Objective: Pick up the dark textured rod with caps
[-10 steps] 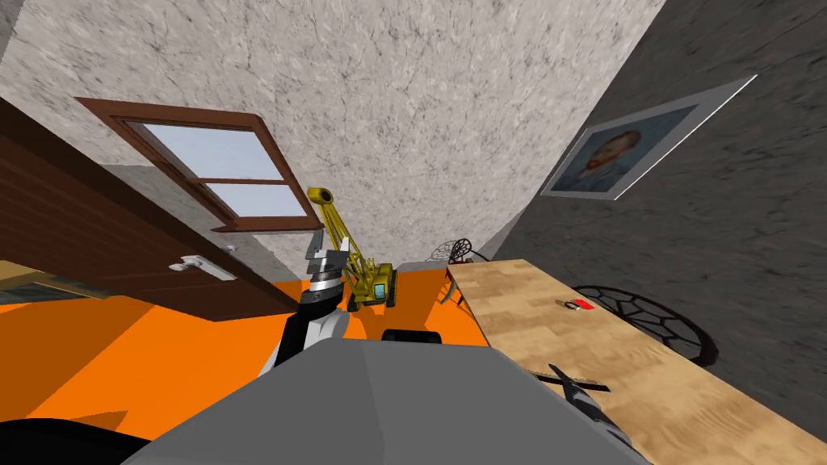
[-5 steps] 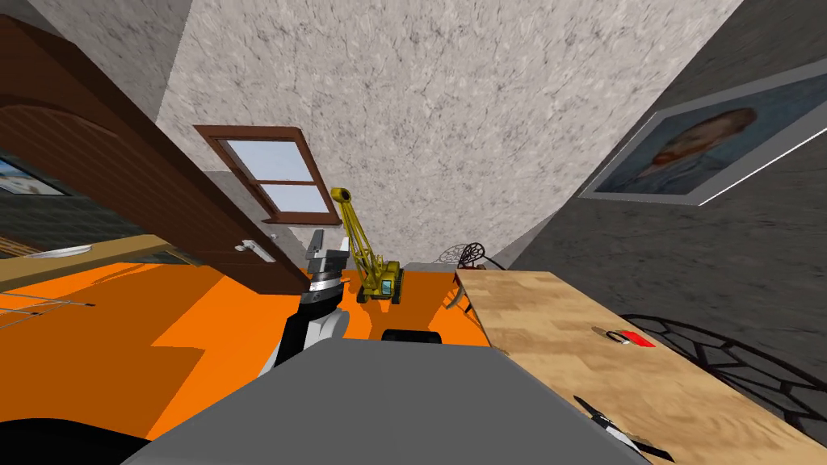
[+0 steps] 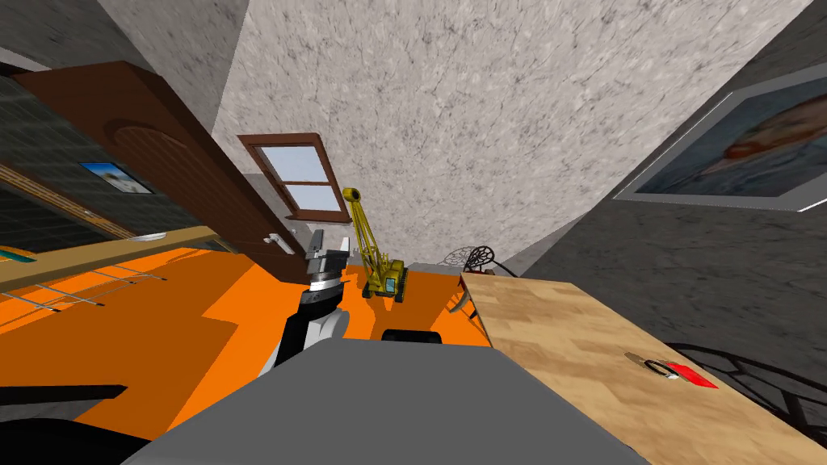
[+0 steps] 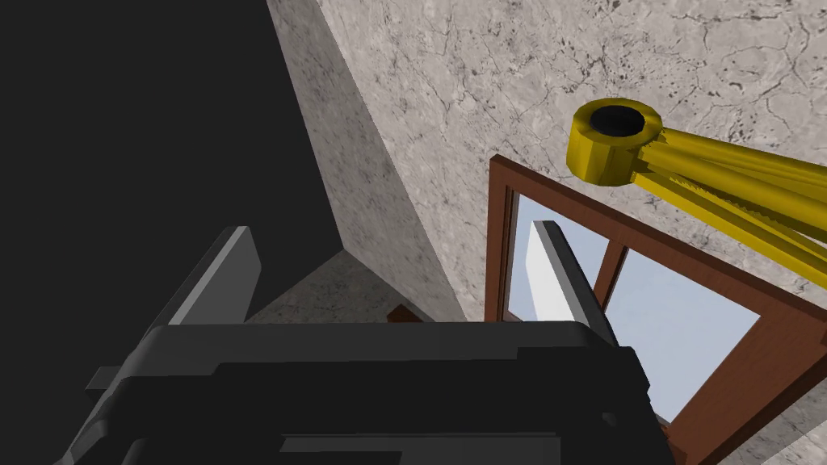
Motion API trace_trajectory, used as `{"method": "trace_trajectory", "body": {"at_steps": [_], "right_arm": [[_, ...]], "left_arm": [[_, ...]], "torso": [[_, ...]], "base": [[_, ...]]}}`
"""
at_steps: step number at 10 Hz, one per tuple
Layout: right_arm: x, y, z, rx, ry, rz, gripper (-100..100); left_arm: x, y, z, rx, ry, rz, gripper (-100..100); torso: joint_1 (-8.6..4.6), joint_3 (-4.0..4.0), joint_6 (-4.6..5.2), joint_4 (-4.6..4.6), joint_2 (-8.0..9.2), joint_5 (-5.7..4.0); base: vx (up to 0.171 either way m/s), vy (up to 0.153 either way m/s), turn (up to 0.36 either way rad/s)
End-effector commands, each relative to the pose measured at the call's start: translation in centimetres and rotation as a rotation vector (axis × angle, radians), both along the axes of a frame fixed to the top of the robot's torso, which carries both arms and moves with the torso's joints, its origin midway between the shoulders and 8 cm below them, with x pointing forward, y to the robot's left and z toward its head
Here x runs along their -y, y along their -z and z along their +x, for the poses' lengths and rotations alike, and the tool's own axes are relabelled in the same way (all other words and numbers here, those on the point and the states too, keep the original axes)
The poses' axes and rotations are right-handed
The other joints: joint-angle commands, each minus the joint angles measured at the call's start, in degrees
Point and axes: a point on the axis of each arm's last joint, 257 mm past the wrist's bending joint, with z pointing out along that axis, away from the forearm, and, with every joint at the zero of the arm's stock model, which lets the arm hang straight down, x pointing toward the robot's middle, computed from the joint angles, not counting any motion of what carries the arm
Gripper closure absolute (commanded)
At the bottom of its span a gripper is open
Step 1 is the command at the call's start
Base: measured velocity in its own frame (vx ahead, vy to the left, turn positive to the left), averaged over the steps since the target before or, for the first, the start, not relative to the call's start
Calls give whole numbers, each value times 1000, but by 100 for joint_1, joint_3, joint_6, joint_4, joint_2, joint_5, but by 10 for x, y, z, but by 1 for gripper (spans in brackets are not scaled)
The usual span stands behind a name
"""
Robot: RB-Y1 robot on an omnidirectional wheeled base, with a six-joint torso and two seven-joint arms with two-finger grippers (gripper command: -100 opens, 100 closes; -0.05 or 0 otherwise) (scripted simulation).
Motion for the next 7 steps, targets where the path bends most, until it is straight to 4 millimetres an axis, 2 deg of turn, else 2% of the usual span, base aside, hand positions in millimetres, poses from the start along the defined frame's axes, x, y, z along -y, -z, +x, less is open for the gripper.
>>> {"method": "trace_trajectory", "body": {"at_steps": [1, 3, 4, 7], "right_arm": [[3, 5, -11, -30, 15, 7, -100], [11, 8, -41, -123, 58, 28, -100], [10, 9, -41, -125, 58, 29, -100], [12, 12, -77, -238, 114, 63, -100]], "left_arm": [[0, 0, 0, 0, 0, 0, 0], [0, 0, 0, 0, 0, 0, 0], [0, 0, 0, 0, 0, 0, 0], [0, 0, 0, 0, 0, 0, 0]], "torso": [[0, 0, 0, 0, 0, 0], [0, -1, 0, 0, -1, -1], [-5, 0, -3, 0, -1, -2], [-3, 0, 2, 0, 0, -2]], "base": [[-6, -30, 114], [-12, -37, 244], [-10, -41, 78], [-12, -40, 165]]}}
